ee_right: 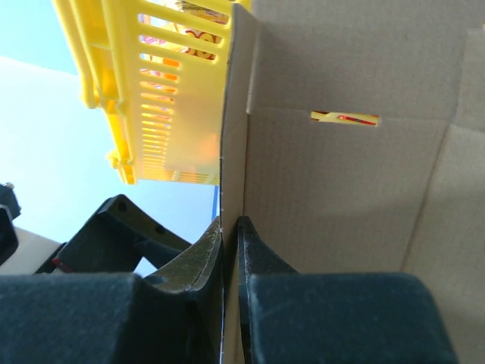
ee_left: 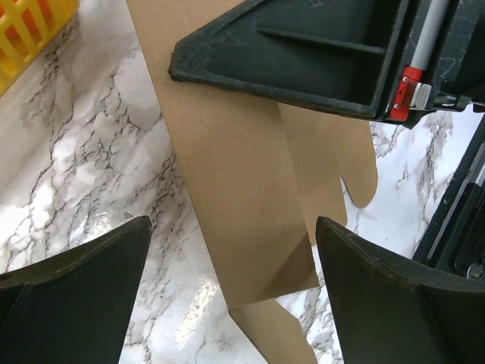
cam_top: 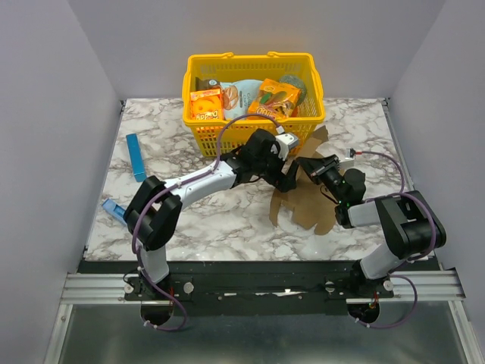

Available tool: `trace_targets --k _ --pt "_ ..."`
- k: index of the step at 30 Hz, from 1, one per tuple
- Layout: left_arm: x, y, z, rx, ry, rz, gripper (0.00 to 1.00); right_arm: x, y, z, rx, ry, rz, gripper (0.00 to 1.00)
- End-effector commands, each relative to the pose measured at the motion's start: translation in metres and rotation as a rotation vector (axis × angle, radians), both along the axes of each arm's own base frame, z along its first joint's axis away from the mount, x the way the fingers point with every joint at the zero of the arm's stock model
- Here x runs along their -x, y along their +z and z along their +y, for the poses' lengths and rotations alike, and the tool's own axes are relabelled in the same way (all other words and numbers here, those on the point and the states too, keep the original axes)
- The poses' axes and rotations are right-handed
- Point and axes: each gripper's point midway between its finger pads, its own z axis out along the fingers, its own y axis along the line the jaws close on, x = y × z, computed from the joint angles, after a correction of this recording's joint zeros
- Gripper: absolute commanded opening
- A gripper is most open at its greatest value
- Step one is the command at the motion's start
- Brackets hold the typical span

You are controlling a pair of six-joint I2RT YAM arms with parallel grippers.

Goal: Fold the paper box

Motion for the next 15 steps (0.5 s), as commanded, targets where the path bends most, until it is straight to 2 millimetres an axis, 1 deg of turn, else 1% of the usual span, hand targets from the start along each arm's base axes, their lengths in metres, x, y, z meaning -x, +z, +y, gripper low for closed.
trace_targets --k 1,4,5,10,12,13,14,15 --pt "-0.007 0.005 -0.004 0.01 0.023 0.0 0.99 -0.004 0.0 0.0 0.021 0.002 -0.009 0.19" --pt "-0.006 0.003 -0.013 0.035 0.001 0.021 0.99 -0.005 0.001 0.0 0.022 0.0 -0.009 0.19" --pt "-0.007 -0.001 -0.014 0.032 -0.002 0.026 0.99 -0.005 0.0 0.0 0.023 0.0 -0.008 0.2" --pt "-0.014 -0.011 -0.015 -0.008 -0.001 0.018 0.99 -0.004 -0.001 0.001 0.025 0.009 -0.004 0.23" --pt "-0.014 -0.014 -0.014 -0.03 -0.016 0.01 0.99 -0.004 -0.002 0.0 0.029 0.007 0.0 0.27" --pt "-0.014 -0.017 -0.013 -0.041 -0.017 0.008 0.99 -0.003 -0.003 0.001 0.032 0.01 0.002 0.33" --pt "-0.015 -0.018 -0.011 -0.057 -0.015 0.002 0.98 -0.003 -0.005 0.0 0.035 0.008 0.005 0.35" --pt "-0.015 -0.019 -0.01 -0.064 -0.018 -0.004 0.94 -0.002 -0.006 0.0 0.038 0.01 0.008 0.39"
